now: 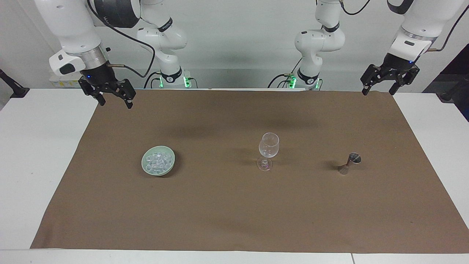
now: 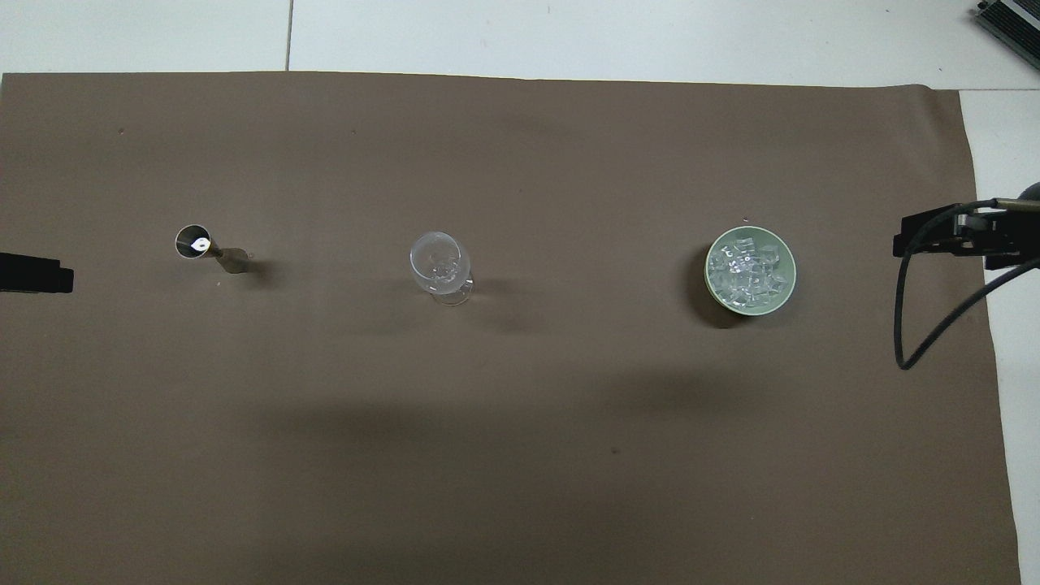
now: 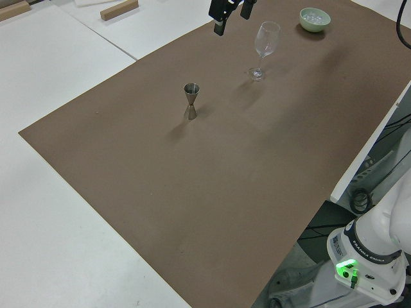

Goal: Pour wine and add ice with both arms

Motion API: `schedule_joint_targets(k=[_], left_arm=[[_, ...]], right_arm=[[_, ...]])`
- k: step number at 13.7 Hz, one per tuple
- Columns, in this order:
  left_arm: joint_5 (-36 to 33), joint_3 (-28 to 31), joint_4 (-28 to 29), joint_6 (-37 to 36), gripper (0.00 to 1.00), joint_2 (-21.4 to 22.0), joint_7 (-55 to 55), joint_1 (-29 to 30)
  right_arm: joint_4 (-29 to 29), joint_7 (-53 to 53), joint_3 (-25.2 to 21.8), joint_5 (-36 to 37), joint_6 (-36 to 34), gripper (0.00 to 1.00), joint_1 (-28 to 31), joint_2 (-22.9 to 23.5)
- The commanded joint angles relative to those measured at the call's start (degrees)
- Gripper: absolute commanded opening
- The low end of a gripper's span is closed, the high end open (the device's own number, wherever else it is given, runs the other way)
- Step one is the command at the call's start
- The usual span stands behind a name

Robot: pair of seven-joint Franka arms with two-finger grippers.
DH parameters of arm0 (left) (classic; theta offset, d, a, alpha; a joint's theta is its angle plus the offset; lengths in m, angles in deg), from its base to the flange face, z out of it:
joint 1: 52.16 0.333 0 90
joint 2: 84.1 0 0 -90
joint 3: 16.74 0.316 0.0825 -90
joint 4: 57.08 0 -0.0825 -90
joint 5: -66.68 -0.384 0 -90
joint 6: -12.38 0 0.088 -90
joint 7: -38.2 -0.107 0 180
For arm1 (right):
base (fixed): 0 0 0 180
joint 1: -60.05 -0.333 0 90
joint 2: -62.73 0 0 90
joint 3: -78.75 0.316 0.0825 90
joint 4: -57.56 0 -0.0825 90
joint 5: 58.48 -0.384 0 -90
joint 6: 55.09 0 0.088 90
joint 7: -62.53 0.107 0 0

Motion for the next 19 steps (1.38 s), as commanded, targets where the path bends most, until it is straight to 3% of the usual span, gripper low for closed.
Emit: schedule_joint_targets(k=[1,15,19], left_arm=[[0.6,0.1,0.3,2.8,1.00,-0.5,-2.3,1.2],[-1.5,-1.7,-2.2,-0.4,1.00,1.0,-2.0,0.0],[-1.5,-1.6,-4.5,-1.3,1.00,-2.5,-1.9,0.0]], right_arm=[[-0.5,-1.3,0.2,-1.6,0.6,1.00,0.5,-0.4],[-0.5,-1.3,0.2,-1.6,0.5,1.00,0.5,-0.4],[-0.5,-1.3,0.2,-1.6,0.5,1.00,0.5,-0.4]])
